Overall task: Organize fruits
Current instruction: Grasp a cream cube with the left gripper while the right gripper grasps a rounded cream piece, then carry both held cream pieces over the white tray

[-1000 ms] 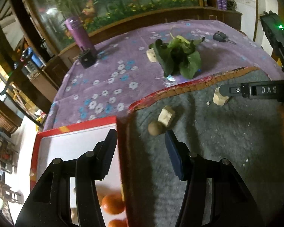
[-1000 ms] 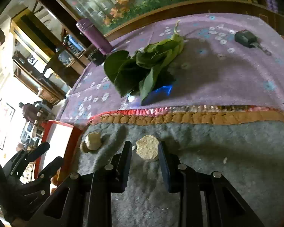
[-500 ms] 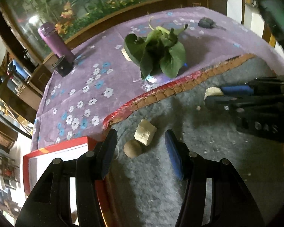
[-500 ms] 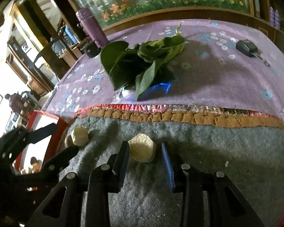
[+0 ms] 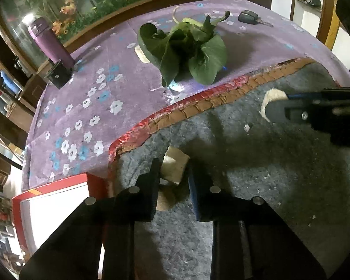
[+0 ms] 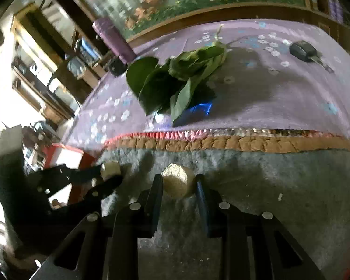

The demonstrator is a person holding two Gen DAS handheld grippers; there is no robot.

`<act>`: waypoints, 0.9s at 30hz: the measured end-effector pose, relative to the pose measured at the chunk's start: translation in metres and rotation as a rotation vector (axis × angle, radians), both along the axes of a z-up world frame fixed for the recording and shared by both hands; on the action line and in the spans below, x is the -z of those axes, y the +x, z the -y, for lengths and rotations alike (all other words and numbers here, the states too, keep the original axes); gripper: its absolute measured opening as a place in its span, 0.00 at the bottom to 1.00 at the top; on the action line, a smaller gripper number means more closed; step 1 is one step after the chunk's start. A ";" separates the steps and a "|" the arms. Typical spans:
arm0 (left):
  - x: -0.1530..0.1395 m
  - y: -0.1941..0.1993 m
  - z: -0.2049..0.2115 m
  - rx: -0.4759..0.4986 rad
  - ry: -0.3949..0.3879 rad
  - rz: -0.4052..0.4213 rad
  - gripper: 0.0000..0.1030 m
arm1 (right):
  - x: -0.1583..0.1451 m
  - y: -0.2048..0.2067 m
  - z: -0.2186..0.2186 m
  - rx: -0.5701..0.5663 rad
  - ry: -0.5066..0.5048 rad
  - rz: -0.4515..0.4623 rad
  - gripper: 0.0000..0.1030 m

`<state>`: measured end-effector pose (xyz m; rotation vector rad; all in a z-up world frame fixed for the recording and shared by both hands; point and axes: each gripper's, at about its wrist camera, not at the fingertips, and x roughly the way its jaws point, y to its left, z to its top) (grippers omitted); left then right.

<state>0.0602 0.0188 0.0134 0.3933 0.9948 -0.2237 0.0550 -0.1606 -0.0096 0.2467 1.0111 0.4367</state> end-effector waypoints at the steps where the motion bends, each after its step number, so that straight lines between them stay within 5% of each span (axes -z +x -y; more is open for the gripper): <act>1: -0.002 -0.001 -0.001 -0.005 -0.010 0.004 0.20 | 0.000 0.001 0.003 0.007 0.021 -0.007 0.27; 11: -0.037 -0.046 -0.002 -0.046 -0.107 0.132 0.18 | -0.007 -0.003 0.010 0.025 0.076 0.018 0.27; 20: -0.088 -0.126 -0.029 -0.143 -0.207 0.309 0.19 | -0.030 -0.018 0.014 0.031 0.148 0.155 0.27; 27: -0.100 -0.171 -0.070 -0.277 -0.195 0.397 0.19 | -0.048 -0.034 0.011 0.017 0.223 0.287 0.27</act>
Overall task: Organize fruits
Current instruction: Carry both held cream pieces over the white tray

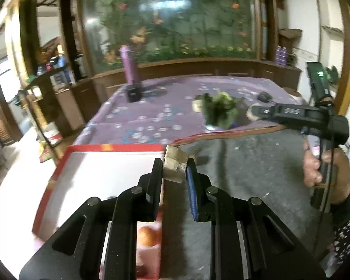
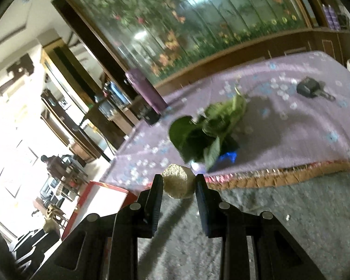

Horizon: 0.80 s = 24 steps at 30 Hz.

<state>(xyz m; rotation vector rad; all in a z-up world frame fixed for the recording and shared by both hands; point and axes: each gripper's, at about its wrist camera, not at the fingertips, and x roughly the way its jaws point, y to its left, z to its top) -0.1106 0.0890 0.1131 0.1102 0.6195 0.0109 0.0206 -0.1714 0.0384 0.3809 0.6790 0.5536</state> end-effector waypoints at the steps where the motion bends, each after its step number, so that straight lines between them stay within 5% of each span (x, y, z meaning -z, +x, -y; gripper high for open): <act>1: 0.000 -0.005 -0.005 -0.019 0.011 0.006 0.19 | -0.001 -0.002 -0.001 -0.003 0.003 0.011 0.27; 14: 0.020 -0.033 -0.094 -0.269 0.016 -0.016 0.19 | 0.003 -0.009 -0.022 -0.027 -0.044 0.036 0.26; 24: 0.048 -0.036 -0.131 -0.331 -0.014 -0.077 0.19 | -0.008 -0.041 -0.136 -0.255 -0.091 0.032 0.26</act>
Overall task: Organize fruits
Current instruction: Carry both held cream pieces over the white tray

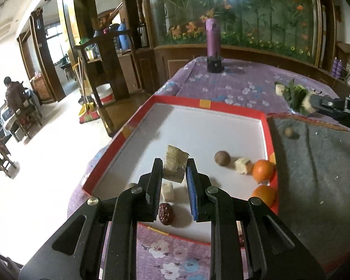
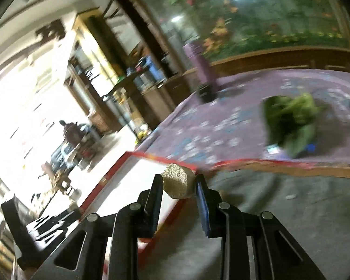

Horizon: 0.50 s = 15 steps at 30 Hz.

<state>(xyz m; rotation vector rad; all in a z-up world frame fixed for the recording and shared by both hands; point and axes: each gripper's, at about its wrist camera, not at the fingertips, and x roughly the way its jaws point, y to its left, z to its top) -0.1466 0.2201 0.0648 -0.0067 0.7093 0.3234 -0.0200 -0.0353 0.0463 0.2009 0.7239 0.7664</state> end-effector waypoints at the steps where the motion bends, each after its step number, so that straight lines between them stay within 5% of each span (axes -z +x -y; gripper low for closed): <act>1: 0.003 0.000 -0.002 -0.002 0.000 -0.006 0.19 | 0.002 -0.003 -0.013 -0.022 -0.012 -0.003 0.26; 15: 0.017 0.020 -0.011 -0.048 0.084 -0.031 0.19 | 0.047 -0.018 -0.128 -0.162 -0.121 -0.049 0.26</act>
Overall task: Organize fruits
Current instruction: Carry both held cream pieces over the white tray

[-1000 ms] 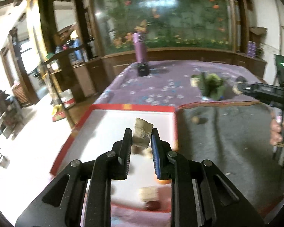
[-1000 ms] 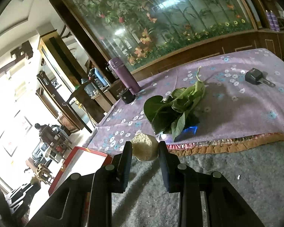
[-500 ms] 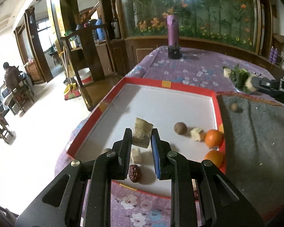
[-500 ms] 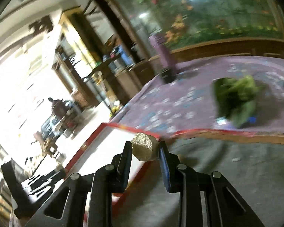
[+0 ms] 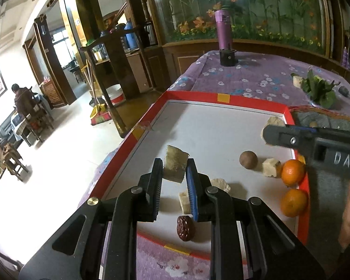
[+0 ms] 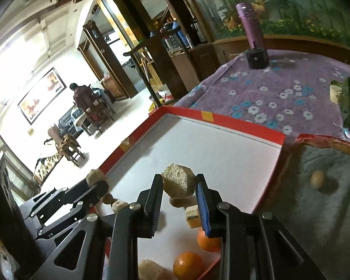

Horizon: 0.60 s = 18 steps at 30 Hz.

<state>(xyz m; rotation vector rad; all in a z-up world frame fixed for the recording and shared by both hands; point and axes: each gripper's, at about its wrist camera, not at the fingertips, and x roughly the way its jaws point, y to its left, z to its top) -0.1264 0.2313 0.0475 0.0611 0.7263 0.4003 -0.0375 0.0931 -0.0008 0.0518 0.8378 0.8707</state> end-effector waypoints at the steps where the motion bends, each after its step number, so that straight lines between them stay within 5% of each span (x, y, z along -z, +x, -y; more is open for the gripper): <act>1: 0.001 0.001 -0.001 -0.001 -0.001 -0.002 0.19 | 0.002 0.000 -0.003 -0.002 -0.008 0.005 0.26; 18: 0.019 0.017 -0.003 -0.052 0.035 -0.070 0.19 | 0.028 0.010 -0.008 0.012 -0.103 -0.010 0.31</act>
